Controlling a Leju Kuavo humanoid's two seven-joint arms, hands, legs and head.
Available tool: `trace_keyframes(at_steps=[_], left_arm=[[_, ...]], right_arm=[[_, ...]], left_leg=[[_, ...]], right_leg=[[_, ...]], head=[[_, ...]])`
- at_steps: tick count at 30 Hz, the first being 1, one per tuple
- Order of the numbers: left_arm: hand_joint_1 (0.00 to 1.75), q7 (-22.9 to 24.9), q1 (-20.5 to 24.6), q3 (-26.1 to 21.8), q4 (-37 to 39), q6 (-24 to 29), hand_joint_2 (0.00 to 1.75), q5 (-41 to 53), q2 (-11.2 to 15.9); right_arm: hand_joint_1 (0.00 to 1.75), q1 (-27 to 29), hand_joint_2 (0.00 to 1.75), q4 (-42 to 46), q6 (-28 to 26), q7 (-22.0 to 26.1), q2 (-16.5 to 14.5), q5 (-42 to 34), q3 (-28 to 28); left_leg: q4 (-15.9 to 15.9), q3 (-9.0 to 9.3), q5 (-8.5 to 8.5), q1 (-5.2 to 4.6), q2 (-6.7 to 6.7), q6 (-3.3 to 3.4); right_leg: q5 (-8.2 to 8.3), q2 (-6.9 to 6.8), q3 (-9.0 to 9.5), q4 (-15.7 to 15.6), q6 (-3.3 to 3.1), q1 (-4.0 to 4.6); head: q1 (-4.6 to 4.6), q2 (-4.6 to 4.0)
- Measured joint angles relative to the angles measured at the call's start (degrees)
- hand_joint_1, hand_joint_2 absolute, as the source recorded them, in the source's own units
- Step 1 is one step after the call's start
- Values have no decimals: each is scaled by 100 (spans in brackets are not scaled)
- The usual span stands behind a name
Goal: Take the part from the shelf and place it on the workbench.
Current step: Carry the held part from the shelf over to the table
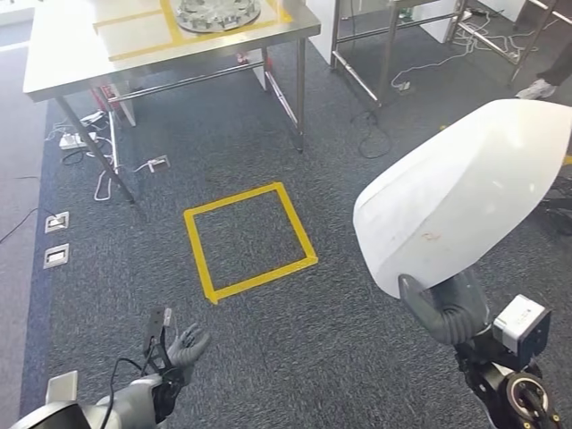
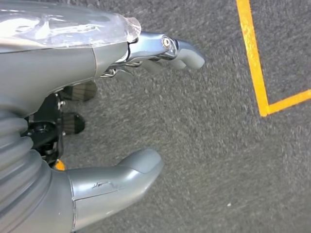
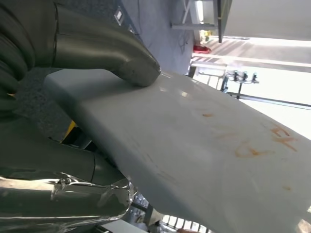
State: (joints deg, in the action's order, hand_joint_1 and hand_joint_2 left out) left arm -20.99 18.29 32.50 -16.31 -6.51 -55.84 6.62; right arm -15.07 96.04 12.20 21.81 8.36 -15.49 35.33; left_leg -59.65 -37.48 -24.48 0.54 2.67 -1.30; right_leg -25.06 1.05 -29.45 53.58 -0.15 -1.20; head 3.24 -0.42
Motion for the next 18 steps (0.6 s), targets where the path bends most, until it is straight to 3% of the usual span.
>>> trace_keyframes(at_steps=[1,2,3,4,5,7,9,10,12,14,16,18], left_arm=[[0,-1,13,0,1,0,175,-3,2],[0,-1,18,0,1,0,175,-7,-1],[0,-1,10,0,1,0,175,-10,-3],[0,-1,0,0,1,0,175,-10,-5],[0,-1,-7,0,1,0,175,-11,-4],[0,-1,-1,0,1,0,175,-13,4],[0,-1,16,0,1,0,175,-16,6],[0,-1,20,0,1,0,175,-18,5],[0,-1,16,0,1,0,175,-23,8],[0,-2,13,0,1,-1,175,-27,10],[0,-3,17,0,1,-2,175,-28,7],[0,-3,17,0,1,-2,175,-27,1]], right_arm=[[175,-2,175,-19,1,0,-4,-3,-1],[175,-2,175,-38,1,0,-5,-5,0],[175,0,175,-60,1,-2,-5,-5,1],[175,1,175,-81,0,-2,-5,-5,2],[175,0,175,-98,-3,-2,-5,-5,3],[175,-7,175,-123,-16,-2,-7,-5,4],[175,-28,175,-137,-34,-3,-9,-5,4],[175,-42,175,-140,-41,-3,-10,-5,5],[175,-70,175,-150,-51,-4,-9,-5,10],[175,-81,175,-158,-69,-9,-8,-6,14],[175,-74,175,-163,-99,-16,-8,-8,15],[175,-58,175,-179,-119,-21,-8,-9,21]], left_leg=[[-396,-204,-182,-1,-138,-19],[-801,-415,-337,9,-194,-35],[-1076,-561,-408,15,-214,-47],[-1144,-601,-375,17,-224,-53],[-971,-512,-244,19,-241,-52],[-142,-70,108,12,-387,-28],[451,246,270,-25,-549,32],[542,285,265,-45,-571,71],[547,283,274,-47,-454,143],[566,299,281,-27,-349,206],[572,310,284,-22,-250,257],[569,311,283,-33,-127,282]], right_leg=[[0,-71,1,-4,-14,13],[-1,-145,-2,-4,-21,24],[-4,-215,-5,-3,-23,30],[-9,-285,-7,-2,-22,31],[-15,-351,-5,0,-17,31],[-37,-475,11,5,12,36],[-65,-571,20,12,62,65],[-78,-612,26,12,92,77],[-114,-669,38,20,157,76],[-282,-511,-42,227,214,55],[-657,-241,-366,948,238,48],[-928,-137,-746,1737,239,54]], head=[[23,0],[39,0],[46,0],[54,0],[63,0],[79,0],[82,0],[76,0],[56,0],[28,0],[-7,0],[-22,0]])
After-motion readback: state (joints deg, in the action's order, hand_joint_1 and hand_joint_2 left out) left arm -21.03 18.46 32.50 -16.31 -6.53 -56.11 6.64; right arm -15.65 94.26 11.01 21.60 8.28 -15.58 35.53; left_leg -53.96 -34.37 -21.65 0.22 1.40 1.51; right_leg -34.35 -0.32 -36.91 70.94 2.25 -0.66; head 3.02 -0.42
